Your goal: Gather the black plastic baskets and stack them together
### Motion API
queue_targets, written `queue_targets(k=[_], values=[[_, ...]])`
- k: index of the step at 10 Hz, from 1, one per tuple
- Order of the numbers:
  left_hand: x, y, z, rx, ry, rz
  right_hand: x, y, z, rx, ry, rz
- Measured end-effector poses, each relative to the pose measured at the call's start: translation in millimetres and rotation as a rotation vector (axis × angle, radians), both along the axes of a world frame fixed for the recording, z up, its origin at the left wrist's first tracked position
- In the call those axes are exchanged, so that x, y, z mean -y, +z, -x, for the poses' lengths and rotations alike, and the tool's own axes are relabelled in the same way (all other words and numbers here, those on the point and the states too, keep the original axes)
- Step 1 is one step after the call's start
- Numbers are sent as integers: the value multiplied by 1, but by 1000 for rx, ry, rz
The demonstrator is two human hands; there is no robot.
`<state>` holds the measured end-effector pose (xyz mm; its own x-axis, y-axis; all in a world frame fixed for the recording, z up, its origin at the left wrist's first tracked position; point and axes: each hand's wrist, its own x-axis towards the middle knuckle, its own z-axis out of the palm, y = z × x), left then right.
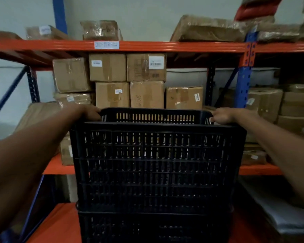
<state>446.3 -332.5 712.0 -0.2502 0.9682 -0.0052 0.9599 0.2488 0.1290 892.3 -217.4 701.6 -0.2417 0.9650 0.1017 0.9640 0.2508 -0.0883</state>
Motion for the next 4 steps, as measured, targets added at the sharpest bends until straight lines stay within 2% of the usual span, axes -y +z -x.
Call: queue_targets(k=[1,2,3,4], values=[[16,4,-20,-70,62,-44,15,3,3,12,-3,-39],[40,22,-50,-96,63,-101,39,11,5,-103,43,-12],[71,42,-80,-14,-20,-278,73,26,9,-263,115,-45],[121,37,-109,-26,-172,-578,131,18,9,-355,187,-306]])
